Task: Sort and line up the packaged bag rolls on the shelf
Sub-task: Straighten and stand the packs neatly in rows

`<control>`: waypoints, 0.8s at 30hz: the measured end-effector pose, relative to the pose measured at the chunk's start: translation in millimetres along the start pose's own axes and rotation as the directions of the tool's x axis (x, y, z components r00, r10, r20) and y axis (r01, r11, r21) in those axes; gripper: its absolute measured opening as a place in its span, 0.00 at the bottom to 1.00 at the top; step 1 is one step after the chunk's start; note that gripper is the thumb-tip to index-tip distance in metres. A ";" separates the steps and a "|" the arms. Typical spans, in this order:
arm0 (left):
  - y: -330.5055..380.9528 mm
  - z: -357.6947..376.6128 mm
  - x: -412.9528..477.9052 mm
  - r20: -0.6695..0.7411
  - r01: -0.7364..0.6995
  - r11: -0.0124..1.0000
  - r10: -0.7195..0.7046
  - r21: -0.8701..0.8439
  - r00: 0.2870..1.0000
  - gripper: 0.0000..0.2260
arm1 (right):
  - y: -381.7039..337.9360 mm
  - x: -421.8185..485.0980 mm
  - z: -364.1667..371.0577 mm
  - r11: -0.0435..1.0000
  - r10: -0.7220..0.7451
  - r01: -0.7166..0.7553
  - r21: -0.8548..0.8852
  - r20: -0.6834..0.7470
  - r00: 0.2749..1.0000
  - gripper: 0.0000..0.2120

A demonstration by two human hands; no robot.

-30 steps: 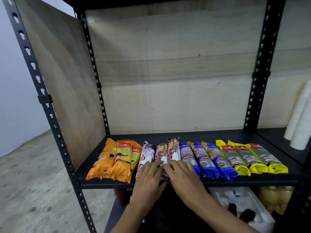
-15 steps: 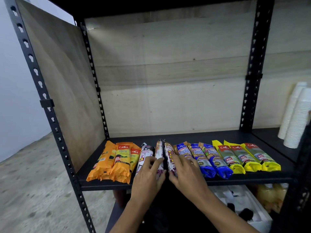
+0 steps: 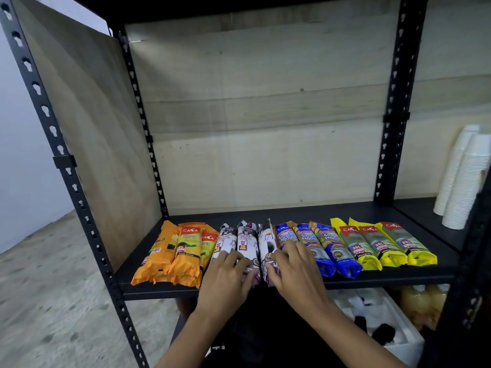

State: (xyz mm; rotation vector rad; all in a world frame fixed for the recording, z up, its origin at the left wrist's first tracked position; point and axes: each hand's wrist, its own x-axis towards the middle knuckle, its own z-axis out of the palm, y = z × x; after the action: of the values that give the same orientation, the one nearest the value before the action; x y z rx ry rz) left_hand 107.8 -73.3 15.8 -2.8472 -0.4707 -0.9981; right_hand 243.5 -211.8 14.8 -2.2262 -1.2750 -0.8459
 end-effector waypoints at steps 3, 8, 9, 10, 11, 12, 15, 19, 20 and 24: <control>-7.3 -5.5 -2.7 0.028 -0.054 0.990 0.051 0.128 0.998 0.26 | 3.5 -0.2 -2.9 1.000 0.008 -0.009 0.025 0.033 0.999 0.17; -19.1 -3.4 -9.4 0.083 -0.132 0.977 0.119 0.165 0.989 0.29 | 13.5 2.6 -12.7 0.989 -0.131 0.145 -0.028 0.296 0.946 0.37; -18.5 -0.9 -10.2 0.056 -0.120 0.981 0.112 0.155 0.992 0.27 | 15.1 4.0 -13.5 0.985 -0.145 0.168 -0.041 0.328 0.934 0.39; -17.5 2.0 -11.1 0.024 -0.101 0.985 0.098 0.142 0.995 0.25 | 15.8 5.6 -14.1 0.981 -0.160 0.187 -0.050 0.333 0.929 0.40; -16.3 5.0 -11.8 0.002 -0.080 0.989 0.080 0.124 0.997 0.23 | 14.6 7.1 -14.3 0.978 -0.168 0.198 -0.059 0.330 0.929 0.38; -14.9 8.2 -12.5 -0.012 -0.060 0.993 0.061 0.106 0.998 0.23 | 12.6 7.6 -13.8 0.978 -0.170 0.200 -0.064 0.318 0.933 0.35; -10.9 17.6 -13.2 -0.037 0.003 0.999 -0.002 0.040 0.999 0.22 | 6.8 5.2 -6.4 0.986 -0.151 0.162 -0.025 0.250 0.957 0.29; -13.0 20.7 -14.6 -0.006 0.056 0.998 -0.057 -0.038 0.998 0.25 | 8.3 -1.1 0.1 0.992 -0.129 0.125 0.035 0.164 0.978 0.30; -16.0 20.1 -16.0 0.015 0.069 0.997 -0.068 -0.021 0.998 0.27 | 10.2 -2.3 0.1 0.992 -0.126 0.119 0.047 0.180 0.976 0.32; -24.0 19.8 -21.1 0.092 0.121 0.992 -0.117 -0.036 0.989 0.32 | 19.1 4.8 -1.9 0.992 -0.126 0.125 0.026 0.343 0.931 0.43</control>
State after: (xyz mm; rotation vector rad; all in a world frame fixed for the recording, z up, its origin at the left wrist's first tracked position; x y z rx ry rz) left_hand 96.4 -52.3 -13.3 -2.9415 -0.6424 -0.9110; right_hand 261.5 -219.2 18.1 -2.3829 -1.5890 -0.5059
